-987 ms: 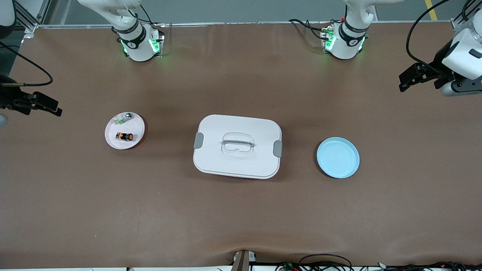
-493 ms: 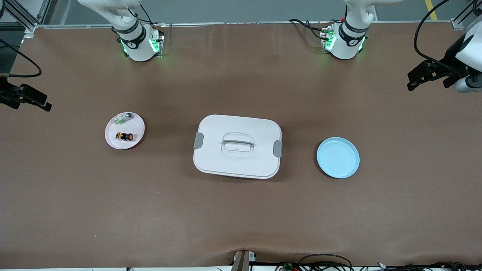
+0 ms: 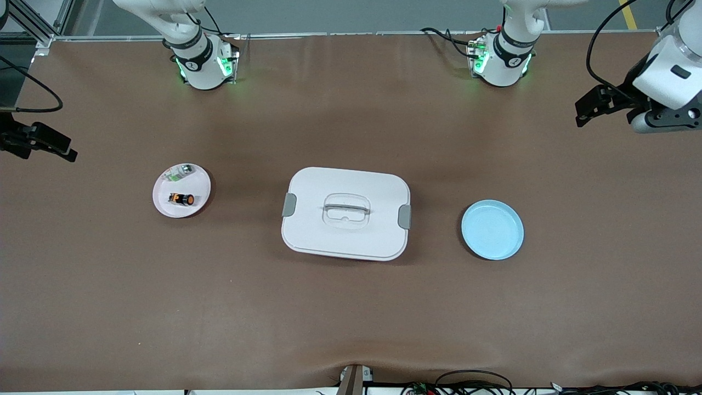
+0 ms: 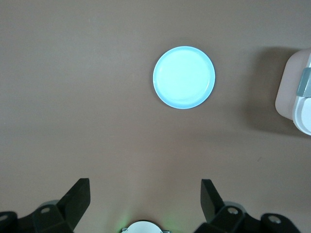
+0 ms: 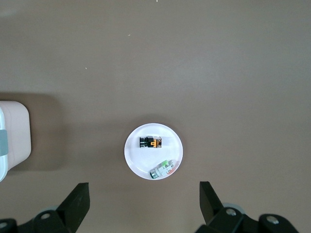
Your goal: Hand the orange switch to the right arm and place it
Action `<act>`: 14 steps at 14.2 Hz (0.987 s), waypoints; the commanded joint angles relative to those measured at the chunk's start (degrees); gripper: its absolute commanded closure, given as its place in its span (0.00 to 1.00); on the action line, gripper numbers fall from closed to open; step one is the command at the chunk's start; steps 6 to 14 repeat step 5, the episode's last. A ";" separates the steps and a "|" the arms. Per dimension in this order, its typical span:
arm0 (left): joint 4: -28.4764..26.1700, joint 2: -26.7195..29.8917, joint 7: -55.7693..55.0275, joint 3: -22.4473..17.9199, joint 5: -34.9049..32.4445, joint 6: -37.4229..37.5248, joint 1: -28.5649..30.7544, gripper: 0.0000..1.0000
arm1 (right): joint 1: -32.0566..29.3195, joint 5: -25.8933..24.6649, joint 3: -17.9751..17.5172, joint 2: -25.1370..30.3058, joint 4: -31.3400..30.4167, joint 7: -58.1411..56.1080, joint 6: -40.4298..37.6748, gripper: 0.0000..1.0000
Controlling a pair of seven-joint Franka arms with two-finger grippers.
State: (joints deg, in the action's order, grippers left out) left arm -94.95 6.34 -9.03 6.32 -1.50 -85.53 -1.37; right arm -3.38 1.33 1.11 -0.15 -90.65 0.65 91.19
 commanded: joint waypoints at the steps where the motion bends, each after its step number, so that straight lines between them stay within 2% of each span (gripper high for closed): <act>1: -0.77 1.57 1.65 0.09 1.15 -1.04 0.67 0.00 | 0.12 -0.10 -0.40 0.23 0.12 -0.39 -0.49 0.00; 5: 1.60 0.78 1.57 -0.17 1.32 -0.86 0.76 0.00 | 0.13 -0.19 -0.40 0.23 0.12 -0.39 -0.49 0.00; 14: 1.60 0.78 1.57 -0.17 1.32 -0.86 0.76 0.00 | 0.13 -0.19 -0.40 0.23 0.12 -0.39 -0.49 0.00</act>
